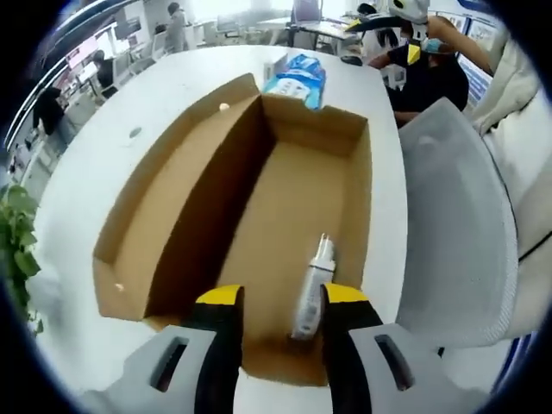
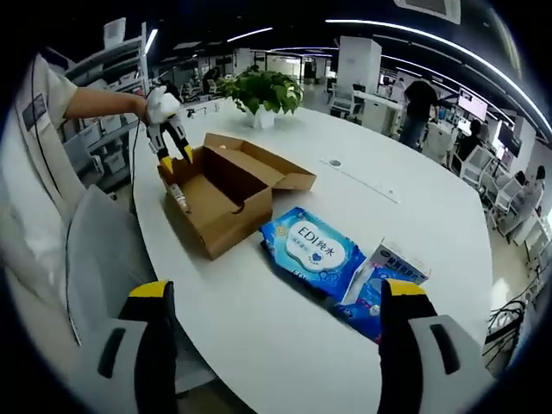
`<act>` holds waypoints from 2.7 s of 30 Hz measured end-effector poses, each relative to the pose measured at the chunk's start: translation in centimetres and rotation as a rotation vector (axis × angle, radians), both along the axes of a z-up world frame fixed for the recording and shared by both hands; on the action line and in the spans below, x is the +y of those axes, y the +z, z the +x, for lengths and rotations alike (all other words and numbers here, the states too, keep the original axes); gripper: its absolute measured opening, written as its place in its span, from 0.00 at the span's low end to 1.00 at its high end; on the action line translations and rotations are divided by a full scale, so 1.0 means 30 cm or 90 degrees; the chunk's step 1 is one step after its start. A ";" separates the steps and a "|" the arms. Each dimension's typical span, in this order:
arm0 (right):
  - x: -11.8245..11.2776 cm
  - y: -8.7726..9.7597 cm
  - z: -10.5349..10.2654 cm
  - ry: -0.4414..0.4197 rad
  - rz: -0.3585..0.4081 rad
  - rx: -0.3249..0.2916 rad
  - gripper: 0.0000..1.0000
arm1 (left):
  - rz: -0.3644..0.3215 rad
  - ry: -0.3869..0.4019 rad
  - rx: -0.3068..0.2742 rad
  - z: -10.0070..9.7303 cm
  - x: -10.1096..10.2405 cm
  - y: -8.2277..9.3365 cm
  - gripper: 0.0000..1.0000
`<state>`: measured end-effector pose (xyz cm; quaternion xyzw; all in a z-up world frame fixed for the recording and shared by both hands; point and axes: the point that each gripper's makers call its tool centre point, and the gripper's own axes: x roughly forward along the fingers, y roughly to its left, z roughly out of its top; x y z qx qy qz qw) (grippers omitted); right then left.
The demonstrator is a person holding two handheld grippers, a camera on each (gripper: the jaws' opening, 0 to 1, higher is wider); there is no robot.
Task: Operate the shoe box by opening the lid, removing the specified soft item, and placing it in the target area until the item is outside and the box remains undamaged.
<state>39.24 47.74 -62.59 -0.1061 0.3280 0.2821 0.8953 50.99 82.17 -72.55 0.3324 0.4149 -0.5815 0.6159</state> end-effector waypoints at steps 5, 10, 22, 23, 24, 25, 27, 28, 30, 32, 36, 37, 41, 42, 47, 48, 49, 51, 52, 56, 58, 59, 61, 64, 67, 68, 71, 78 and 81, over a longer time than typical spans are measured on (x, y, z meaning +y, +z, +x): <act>0.012 0.024 -0.021 -0.011 0.013 -0.006 0.96 | 0.027 -0.044 0.020 -0.017 -0.004 -0.031 0.36; -0.002 0.016 -0.043 -0.023 0.014 0.011 0.96 | 0.056 -0.091 0.034 -0.021 -0.004 -0.070 0.37; 0.016 0.035 -0.056 -0.029 0.013 0.002 0.96 | 0.097 -0.160 0.063 -0.052 -0.012 -0.110 0.39; 0.015 0.035 -0.054 -0.031 0.011 0.000 0.96 | 0.099 -0.163 0.064 -0.054 -0.013 -0.113 0.39; 0.014 0.035 -0.051 -0.034 0.011 -0.001 0.96 | 0.102 -0.166 0.065 -0.055 -0.013 -0.116 0.39; 0.014 0.036 -0.049 -0.036 0.012 -0.002 0.96 | 0.105 -0.171 0.065 -0.056 -0.013 -0.120 0.39; 0.014 0.035 -0.045 -0.038 0.010 -0.003 0.96 | 0.109 -0.177 0.068 -0.057 -0.013 -0.126 0.39; 0.012 0.032 -0.044 -0.039 0.008 -0.002 0.96 | 0.110 -0.178 0.069 -0.058 -0.014 -0.128 0.39; 0.007 0.027 -0.043 -0.041 0.001 0.000 0.96 | 0.114 -0.182 0.073 -0.059 -0.014 -0.136 0.39; 0.005 0.025 -0.043 -0.044 0.000 0.001 0.96 | 0.119 -0.196 0.079 -0.067 -0.012 -0.141 0.39; 0.000 0.017 -0.046 -0.049 -0.001 0.005 0.96 | 0.122 -0.205 0.089 -0.077 -0.013 -0.146 0.39; -0.001 0.015 -0.046 -0.049 -0.001 0.006 0.96 | 0.123 -0.209 0.093 -0.084 -0.013 -0.150 0.39; 0.000 0.010 -0.047 -0.050 -0.003 0.009 0.95 | 0.140 -0.218 0.092 -0.089 -0.001 -0.180 0.39; 0.001 0.010 -0.047 -0.050 -0.003 0.009 0.95 | 0.141 -0.217 0.093 -0.085 0.002 -0.195 0.38; 0.007 0.006 -0.047 -0.049 -0.003 0.009 0.95 | 0.135 -0.210 0.085 -0.077 0.000 -0.211 0.36; 0.009 0.007 -0.047 -0.048 -0.003 0.008 0.94 | 0.134 -0.211 0.084 -0.077 0.000 -0.212 0.36; 0.011 0.007 -0.047 -0.048 -0.002 0.008 0.94 | 0.133 -0.212 0.081 -0.077 0.000 -0.214 0.35; 0.013 0.007 -0.047 -0.048 -0.002 0.007 0.94 | 0.129 -0.215 0.075 -0.077 -0.003 -0.216 0.33; 0.013 0.007 -0.046 -0.048 -0.001 0.006 0.94 | 0.126 -0.214 0.071 -0.077 -0.005 -0.215 0.32; 0.019 0.005 -0.048 -0.048 0.002 0.003 0.93 | 0.109 -0.210 0.063 -0.077 -0.019 -0.217 0.22; 0.024 0.000 -0.050 -0.047 0.003 0.005 0.93 | 0.097 -0.212 0.055 -0.079 -0.032 -0.218 0.20; 0.026 -0.001 -0.051 -0.046 0.004 0.005 0.93 | 0.097 -0.214 0.049 -0.077 -0.033 -0.219 0.20; 0.029 -0.003 -0.051 -0.044 0.008 0.005 0.92 | 0.095 -0.222 0.039 -0.080 -0.037 -0.222 0.20; 0.037 0.001 -0.050 -0.045 0.016 0.003 0.92 | 0.089 -0.226 0.025 -0.081 -0.045 -0.229 0.20; 0.038 0.003 -0.048 -0.045 0.018 0.001 0.91 | 0.089 -0.228 0.007 -0.077 -0.048 -0.237 0.20; 0.038 0.005 -0.048 -0.045 0.018 -0.001 0.91 | 0.089 -0.231 0.000 -0.073 -0.050 -0.238 0.20; 0.042 0.010 -0.047 -0.045 0.020 -0.005 0.91 | 0.080 -0.223 -0.014 -0.064 -0.060 -0.236 0.20; 0.069 0.026 -0.048 -0.042 0.049 -0.016 0.89 | 0.078 -0.196 -0.020 -0.056 -0.066 -0.228 0.18; 0.078 0.033 -0.046 -0.038 0.056 -0.021 0.87 | 0.075 -0.166 -0.002 -0.054 -0.073 -0.207 0.18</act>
